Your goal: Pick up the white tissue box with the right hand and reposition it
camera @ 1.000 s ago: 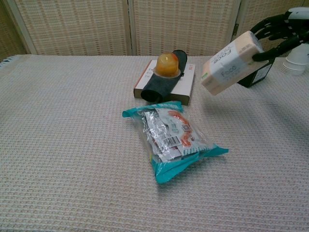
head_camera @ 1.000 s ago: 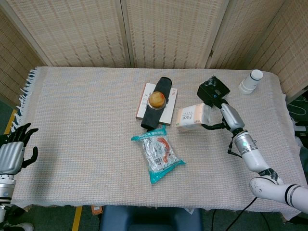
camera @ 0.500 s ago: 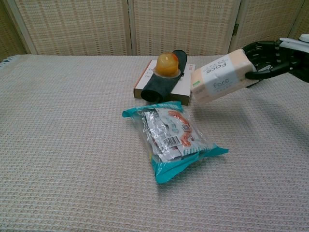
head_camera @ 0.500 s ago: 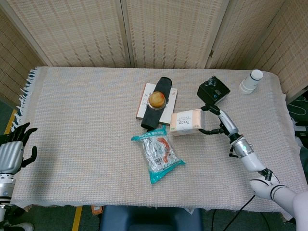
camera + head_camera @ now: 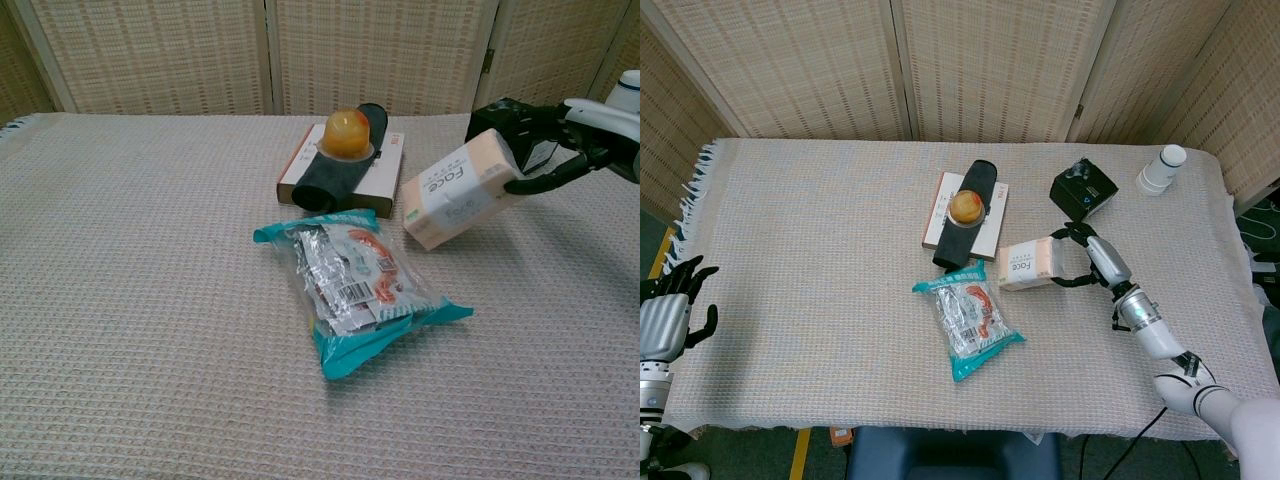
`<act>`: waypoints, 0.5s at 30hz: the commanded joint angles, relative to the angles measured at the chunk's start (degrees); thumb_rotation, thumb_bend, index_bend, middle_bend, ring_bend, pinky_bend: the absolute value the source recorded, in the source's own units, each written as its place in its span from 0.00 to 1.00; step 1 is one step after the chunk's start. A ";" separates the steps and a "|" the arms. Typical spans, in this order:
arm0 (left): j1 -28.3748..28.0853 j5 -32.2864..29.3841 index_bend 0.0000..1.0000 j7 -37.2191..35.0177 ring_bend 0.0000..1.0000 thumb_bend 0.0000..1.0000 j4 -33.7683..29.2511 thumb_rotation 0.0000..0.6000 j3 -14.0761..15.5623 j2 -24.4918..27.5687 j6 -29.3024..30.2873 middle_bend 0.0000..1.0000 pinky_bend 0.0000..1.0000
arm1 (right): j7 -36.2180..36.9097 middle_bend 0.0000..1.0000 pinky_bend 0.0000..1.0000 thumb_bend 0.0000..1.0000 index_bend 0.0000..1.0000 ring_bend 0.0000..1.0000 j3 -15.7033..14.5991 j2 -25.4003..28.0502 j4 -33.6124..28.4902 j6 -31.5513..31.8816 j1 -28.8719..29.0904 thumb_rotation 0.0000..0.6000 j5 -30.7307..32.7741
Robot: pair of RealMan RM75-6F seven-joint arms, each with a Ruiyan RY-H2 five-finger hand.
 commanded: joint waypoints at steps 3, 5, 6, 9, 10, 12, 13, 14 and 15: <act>-0.01 -0.14 0.18 0.16 0.00 0.55 -0.02 1.00 -0.06 -0.06 0.04 0.00 0.12 | -0.95 0.47 0.00 0.28 0.48 0.25 -0.53 0.60 -0.62 -1.26 -0.42 1.00 0.55; -0.05 -0.23 0.18 0.31 0.00 0.55 0.00 1.00 -0.02 -0.09 -0.09 0.00 0.12 | -1.02 0.47 0.00 0.28 0.48 0.25 -0.80 1.23 -1.17 -1.92 -0.44 1.00 0.60; -0.06 -0.23 0.18 0.36 0.00 0.55 -0.02 1.00 0.01 -0.07 -0.14 0.00 0.11 | -1.28 0.47 0.00 0.28 0.47 0.25 -0.91 1.48 -1.34 -2.16 -0.46 1.00 0.61; -0.09 -0.11 0.18 0.51 0.00 0.55 -0.05 1.00 0.09 -0.11 -0.15 0.00 0.11 | -1.88 0.47 0.00 0.28 0.46 0.25 -1.32 2.71 -2.49 -3.64 -0.41 1.00 0.82; -0.09 -0.09 0.18 0.57 0.00 0.55 -0.08 1.00 0.12 -0.10 -0.17 0.00 0.12 | -1.94 0.47 0.00 0.28 0.45 0.25 -1.47 3.18 -2.94 -4.15 -0.36 1.00 0.84; -0.09 -0.07 0.18 0.74 0.00 0.55 -0.19 1.00 0.16 -0.09 -0.16 0.00 0.12 | -2.25 0.47 0.00 0.28 0.42 0.24 -1.93 4.45 -4.13 -5.82 -0.12 1.00 0.92; -0.10 -0.05 0.18 0.76 0.00 0.55 -0.20 1.00 0.17 -0.09 -0.16 0.00 0.12 | -2.53 0.47 0.00 0.28 0.40 0.22 -2.13 5.02 -4.65 -6.50 -0.02 1.00 0.95; -0.12 -0.03 0.18 0.81 0.00 0.55 -0.20 1.00 0.16 -0.11 -0.15 0.00 0.12 | -3.08 0.47 0.00 0.28 0.39 0.21 -2.41 5.77 -5.38 -7.59 0.16 1.00 1.03; -0.12 -0.04 0.18 0.85 0.00 0.55 -0.20 1.00 0.17 -0.11 -0.14 0.00 0.12 | -3.59 0.46 0.00 0.28 0.37 0.19 -2.65 6.35 -5.98 -8.43 0.29 1.00 1.08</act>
